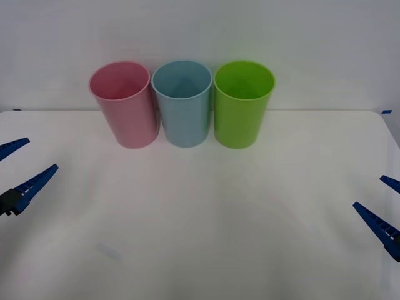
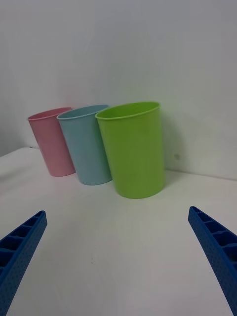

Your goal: Grasp the object on the table and drop it into the matching bin: aluminum can to the light blue bin, PET bottle to the pink bin.

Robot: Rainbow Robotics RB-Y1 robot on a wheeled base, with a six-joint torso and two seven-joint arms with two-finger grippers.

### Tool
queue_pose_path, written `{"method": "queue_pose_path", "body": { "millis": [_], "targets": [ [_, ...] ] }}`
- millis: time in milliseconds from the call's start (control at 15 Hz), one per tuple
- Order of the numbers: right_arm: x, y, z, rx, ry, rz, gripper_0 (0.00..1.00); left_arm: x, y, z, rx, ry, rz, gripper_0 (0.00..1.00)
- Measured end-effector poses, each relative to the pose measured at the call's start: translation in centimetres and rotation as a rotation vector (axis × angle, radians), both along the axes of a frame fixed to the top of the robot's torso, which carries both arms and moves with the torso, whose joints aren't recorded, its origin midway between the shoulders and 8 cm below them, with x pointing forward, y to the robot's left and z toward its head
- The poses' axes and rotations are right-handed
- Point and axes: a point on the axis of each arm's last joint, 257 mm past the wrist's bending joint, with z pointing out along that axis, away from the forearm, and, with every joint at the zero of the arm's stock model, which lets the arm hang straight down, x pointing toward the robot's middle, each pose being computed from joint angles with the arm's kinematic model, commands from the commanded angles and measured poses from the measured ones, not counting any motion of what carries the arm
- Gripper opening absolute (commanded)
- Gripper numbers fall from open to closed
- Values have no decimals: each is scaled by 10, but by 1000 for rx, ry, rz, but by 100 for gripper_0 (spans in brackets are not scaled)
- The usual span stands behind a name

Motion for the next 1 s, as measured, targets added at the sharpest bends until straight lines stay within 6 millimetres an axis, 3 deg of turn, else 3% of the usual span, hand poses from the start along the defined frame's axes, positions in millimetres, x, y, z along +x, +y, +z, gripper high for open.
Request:
{"method": "queue_pose_path", "body": {
  "millis": [467,1000],
  "targets": [
    [0,0,0,0,0,0,100,-45,40,-13,61,45,35,100],
    [0,0,0,0,0,0,100,-61,48,-32,67,90,59,100]
  ]
}}
